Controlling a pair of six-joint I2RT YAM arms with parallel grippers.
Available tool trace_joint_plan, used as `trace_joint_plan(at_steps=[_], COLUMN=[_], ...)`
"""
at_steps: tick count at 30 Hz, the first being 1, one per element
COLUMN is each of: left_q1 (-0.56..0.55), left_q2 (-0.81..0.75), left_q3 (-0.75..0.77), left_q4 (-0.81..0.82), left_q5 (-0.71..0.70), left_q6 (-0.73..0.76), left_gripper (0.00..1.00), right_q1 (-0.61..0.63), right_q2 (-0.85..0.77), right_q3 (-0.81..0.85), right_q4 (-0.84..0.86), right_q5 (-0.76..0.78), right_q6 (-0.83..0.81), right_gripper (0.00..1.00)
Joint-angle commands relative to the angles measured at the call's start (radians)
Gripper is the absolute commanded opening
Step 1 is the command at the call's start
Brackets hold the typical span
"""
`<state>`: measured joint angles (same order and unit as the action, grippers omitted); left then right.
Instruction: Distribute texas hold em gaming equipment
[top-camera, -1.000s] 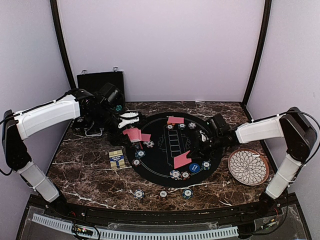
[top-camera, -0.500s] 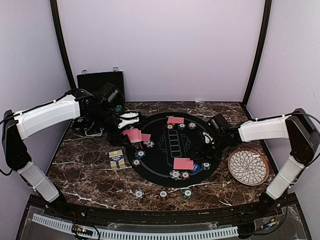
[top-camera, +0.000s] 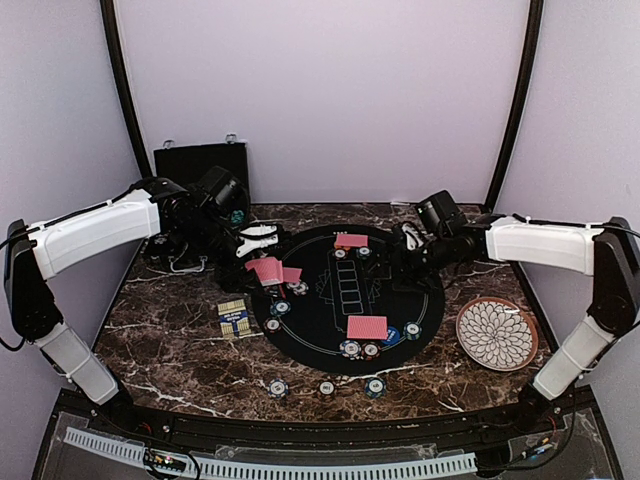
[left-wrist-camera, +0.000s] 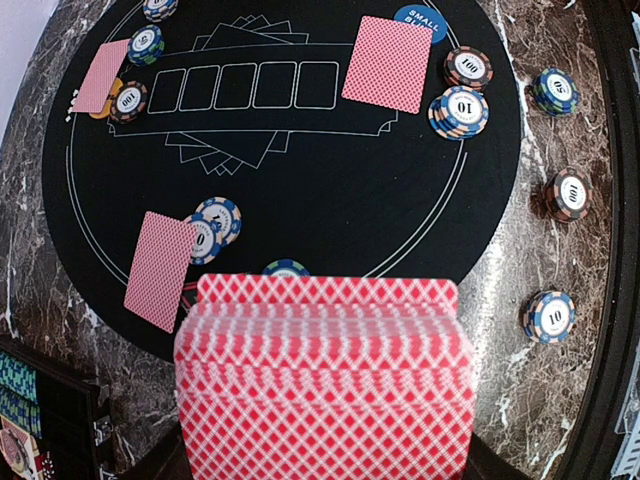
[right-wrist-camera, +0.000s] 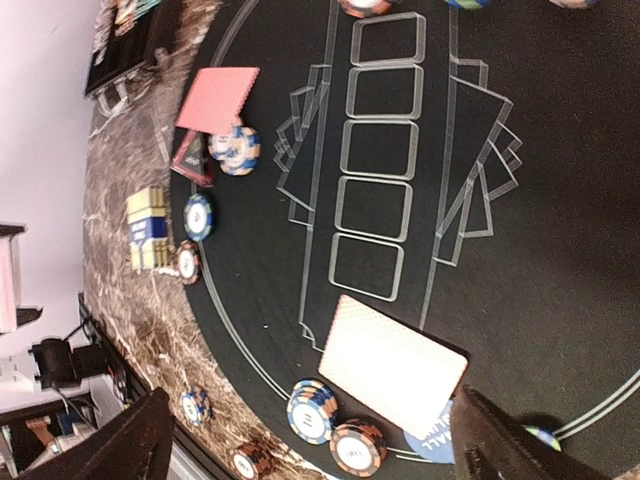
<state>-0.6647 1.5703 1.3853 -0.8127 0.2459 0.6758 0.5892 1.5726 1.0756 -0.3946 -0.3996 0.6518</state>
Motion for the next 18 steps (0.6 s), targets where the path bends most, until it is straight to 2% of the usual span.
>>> trace_joint_plan(at_steps=[1,12,18], left_q1=[0.001,0.001,0.001], left_q2=[-0.037,-0.04,-0.045], left_q3=[0.003,0.006,0.005], left_q4=[-0.004,0.001,0.004], left_q5=[0.01,0.008,0.007], left_q6=[-0.004,-0.007,-0.007], left_gripper=[0.0,0.0,0.0], right_q1=[0.016,0.137,0.207], right_q2=[0.006,0.124,0.224], right_q3=[0.037,0.08,0.157], right_q4=[0.098,0.468,0.583], right_q5=[-0.06,-0.206,-0.24], right_q6=[0.052,0.282,0.362], right_gripper=[0.99,0.99,0.95])
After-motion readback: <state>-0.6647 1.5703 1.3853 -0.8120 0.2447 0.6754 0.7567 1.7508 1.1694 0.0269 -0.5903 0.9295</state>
